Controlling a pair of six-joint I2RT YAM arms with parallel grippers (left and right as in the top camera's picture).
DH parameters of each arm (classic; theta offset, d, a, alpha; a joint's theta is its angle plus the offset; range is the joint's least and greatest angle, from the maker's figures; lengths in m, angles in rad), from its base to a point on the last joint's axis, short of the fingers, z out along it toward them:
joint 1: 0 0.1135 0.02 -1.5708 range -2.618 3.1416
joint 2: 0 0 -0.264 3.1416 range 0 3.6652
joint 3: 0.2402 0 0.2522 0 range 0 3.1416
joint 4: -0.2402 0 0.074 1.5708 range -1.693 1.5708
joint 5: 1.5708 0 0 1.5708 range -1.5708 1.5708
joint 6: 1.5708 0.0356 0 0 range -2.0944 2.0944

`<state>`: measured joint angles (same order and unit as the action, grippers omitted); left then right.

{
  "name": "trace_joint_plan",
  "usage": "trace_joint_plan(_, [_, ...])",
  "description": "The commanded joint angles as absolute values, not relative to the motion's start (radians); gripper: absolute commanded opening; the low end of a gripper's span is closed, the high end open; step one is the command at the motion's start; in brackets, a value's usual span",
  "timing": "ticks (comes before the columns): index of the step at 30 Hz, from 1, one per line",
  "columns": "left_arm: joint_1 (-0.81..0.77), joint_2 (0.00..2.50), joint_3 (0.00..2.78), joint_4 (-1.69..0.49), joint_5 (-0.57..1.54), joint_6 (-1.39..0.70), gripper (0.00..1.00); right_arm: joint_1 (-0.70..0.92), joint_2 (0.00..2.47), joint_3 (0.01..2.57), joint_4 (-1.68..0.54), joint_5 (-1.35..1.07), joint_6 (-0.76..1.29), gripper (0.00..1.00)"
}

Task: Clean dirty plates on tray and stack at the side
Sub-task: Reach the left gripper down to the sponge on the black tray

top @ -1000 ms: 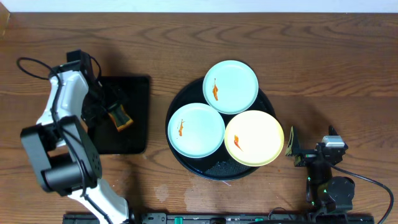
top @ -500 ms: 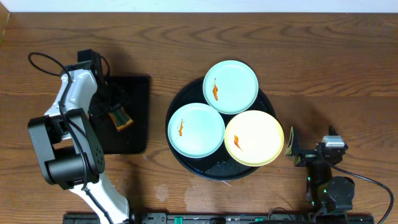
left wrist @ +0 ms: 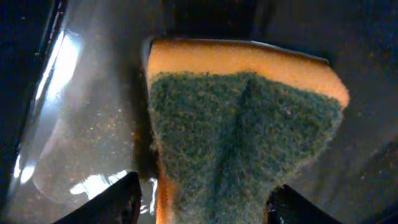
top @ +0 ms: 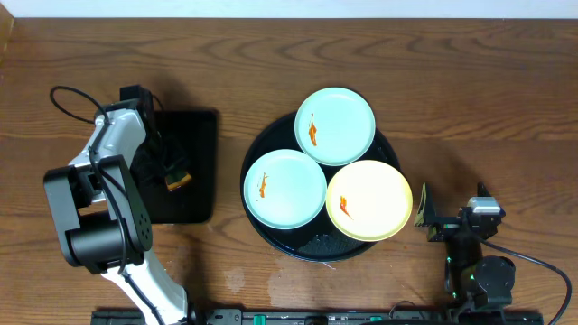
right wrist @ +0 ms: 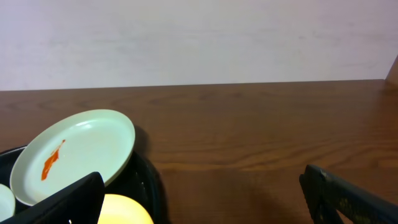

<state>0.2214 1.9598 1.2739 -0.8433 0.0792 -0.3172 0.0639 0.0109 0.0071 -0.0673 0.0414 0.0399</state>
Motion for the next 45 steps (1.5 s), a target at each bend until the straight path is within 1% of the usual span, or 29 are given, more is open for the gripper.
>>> trace_joint_plan(1, [0.223,1.975,1.240,-0.822,0.078,-0.320,0.62,0.059,0.006,0.006,-0.071,0.048,0.028,0.99])
trace_joint_plan(5, [0.223,1.975,1.208,-0.781,0.078,-0.318,0.61,0.059,0.006,0.006,-0.071,0.048,0.028,0.99])
trace_joint_plan(8, [0.223,1.975,1.205,-0.764,0.078,-0.316,0.53,0.059,0.006,0.006,-0.071,0.048,0.028,0.99])
trace_joint_plan(9, [0.223,1.975,1.206,-0.760,0.078,-0.316,0.48,0.059,0.006,0.006,-0.071,0.048,0.028,0.99])
trace_joint_plan(10, [0.223,1.975,1.208,-0.757,0.077,-0.316,0.37,0.059,0.006,0.006,-0.071,0.048,0.028,0.99])
trace_joint_plan(11, [0.223,1.975,1.209,-0.756,0.077,-0.316,0.29,0.059,0.006,0.006,-0.071,0.048,0.028,0.99])
trace_joint_plan(12, [0.223,1.975,1.211,-0.754,0.077,-0.316,0.23,0.059,0.006,0.006,-0.071,0.048,0.028,0.99])
trace_joint_plan(13, [0.223,1.975,1.214,-0.754,0.078,-0.316,0.21,0.059,0.006,0.006,-0.071,0.048,0.028,0.99])
trace_joint_plan(15, [0.223,1.974,1.223,-0.757,0.078,-0.316,0.10,0.059,0.006,0.006,-0.071,0.048,0.028,0.99])
trace_joint_plan(16, [0.223,1.972,1.226,-0.757,0.078,-0.316,0.08,0.059,0.006,0.006,-0.071,0.048,0.028,0.99])
trace_joint_plan(18, [0.223,1.965,1.229,-0.757,0.078,-0.316,0.08,0.059,0.006,0.006,-0.071,0.048,0.028,0.99])
trace_joint_plan(19, [0.223,1.961,1.229,-0.757,0.078,-0.316,0.17,0.059,0.006,0.006,-0.071,0.048,0.028,0.99])
trace_joint_plan(22, [0.223,1.961,1.228,-0.749,0.076,-0.316,0.58,0.059,0.006,0.006,-0.071,0.048,0.028,0.99])
trace_joint_plan(23, [0.223,1.961,1.228,-0.744,0.067,-0.316,0.71,0.059,0.006,0.006,-0.071,0.048,0.028,0.99])
trace_joint_plan(24, [0.223,1.961,1.228,-0.737,0.054,-0.316,0.77,0.059,0.006,0.006,-0.071,0.048,0.028,0.99])
trace_joint_plan(26, [0.223,1.961,1.228,-0.723,0.035,-0.316,0.84,0.059,0.006,0.006,-0.071,0.048,0.028,0.99])
trace_joint_plan(31, [0.223,1.961,1.227,-0.693,0.036,-0.316,0.85,0.059,0.006,0.006,-0.071,0.048,0.028,0.99])
trace_joint_plan(32, [0.223,1.961,1.227,-0.693,0.036,-0.316,0.83,0.059,0.006,0.006,-0.071,0.048,0.028,0.99])
trace_joint_plan(33, [0.223,1.961,1.226,-0.694,0.036,-0.316,0.77,0.059,0.006,0.006,-0.071,0.048,0.028,0.99])
trace_joint_plan(35, [0.223,1.961,1.223,-0.694,0.036,-0.316,0.67,0.059,0.006,0.006,-0.071,0.048,0.028,0.99])
trace_joint_plan(39, [0.223,1.961,1.210,-0.696,0.036,-0.316,0.54,0.059,0.006,0.006,-0.071,0.048,0.028,0.99])
trace_joint_plan(40, [0.223,1.961,1.208,-0.699,0.036,-0.316,0.49,0.059,0.006,0.006,-0.071,0.048,0.028,0.99])
trace_joint_plan(42, [0.223,1.961,1.208,-0.701,0.037,-0.316,0.36,0.059,0.006,0.006,-0.071,0.048,0.028,0.99])
trace_joint_plan(45, [0.223,1.958,1.216,-0.707,0.037,-0.316,0.13,0.059,0.006,0.006,-0.071,0.048,0.028,0.99])
